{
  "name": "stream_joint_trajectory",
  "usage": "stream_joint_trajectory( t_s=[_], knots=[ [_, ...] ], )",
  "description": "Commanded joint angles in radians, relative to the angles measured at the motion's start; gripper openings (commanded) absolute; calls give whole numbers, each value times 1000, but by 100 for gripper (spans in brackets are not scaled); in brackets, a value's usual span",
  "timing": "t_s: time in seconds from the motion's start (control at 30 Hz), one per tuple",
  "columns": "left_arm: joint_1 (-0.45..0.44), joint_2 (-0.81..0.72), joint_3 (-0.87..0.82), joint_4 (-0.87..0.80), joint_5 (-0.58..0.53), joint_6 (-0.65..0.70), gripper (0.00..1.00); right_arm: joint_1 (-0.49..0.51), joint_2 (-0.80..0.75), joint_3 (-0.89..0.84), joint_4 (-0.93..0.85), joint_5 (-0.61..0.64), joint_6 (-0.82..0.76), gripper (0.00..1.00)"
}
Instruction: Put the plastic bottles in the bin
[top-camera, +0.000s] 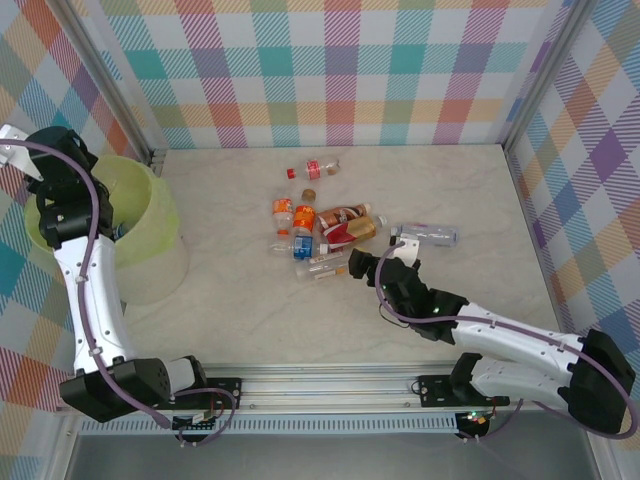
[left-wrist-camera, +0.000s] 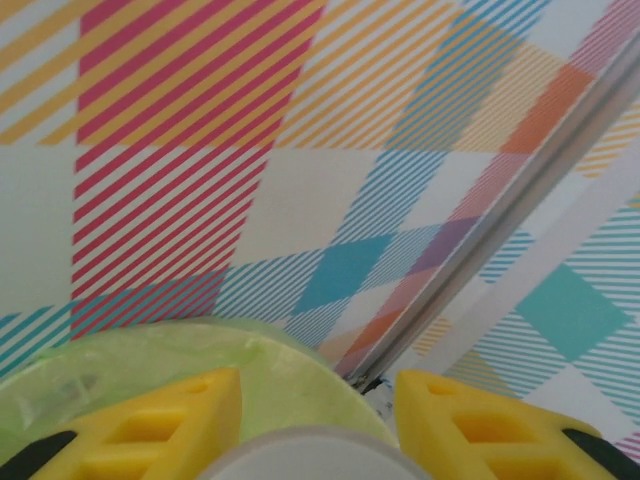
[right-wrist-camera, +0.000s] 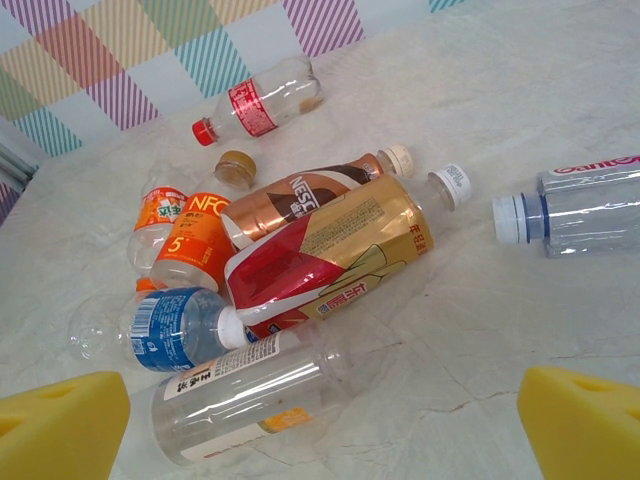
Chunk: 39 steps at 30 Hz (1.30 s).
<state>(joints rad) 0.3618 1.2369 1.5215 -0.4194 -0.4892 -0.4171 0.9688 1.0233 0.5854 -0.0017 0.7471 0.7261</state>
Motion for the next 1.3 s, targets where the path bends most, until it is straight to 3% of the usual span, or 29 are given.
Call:
stream_joint_trajectory(
  t_s=[0.0, 0.3, 0.37, 0.47, 0.63, 0.8, 0.97, 1.1, 1.27],
  knots=[
    [49, -10, -69, 13, 35, -132, 0, -4, 11, 40, 5, -6, 13, 100],
    [176, -17, -215, 65, 25, -297, 2, -4, 33, 55, -15, -22, 15, 100],
    [185, -17, -228, 56, -6, -320, 7, -5, 37, 56, -13, -26, 16, 100],
    [185, -18, -236, 53, -34, -310, 25, -5, 44, 57, -14, -32, 18, 100],
    [185, -20, -218, 48, 14, -244, 78, -6, 81, 90, -68, -32, 56, 100],
    [185, -48, -219, 63, 150, -224, 98, -15, 135, 124, -85, -32, 86, 100],
    [147, -61, -194, 48, 304, -213, 100, -69, 162, 131, -80, -166, 104, 100],
    [77, -77, -177, 32, 356, -187, 100, -125, 198, 136, -75, -296, 111, 100],
    [-17, -115, -176, 15, 372, -166, 100, -156, 255, 178, -123, -357, 131, 100]
  ],
)
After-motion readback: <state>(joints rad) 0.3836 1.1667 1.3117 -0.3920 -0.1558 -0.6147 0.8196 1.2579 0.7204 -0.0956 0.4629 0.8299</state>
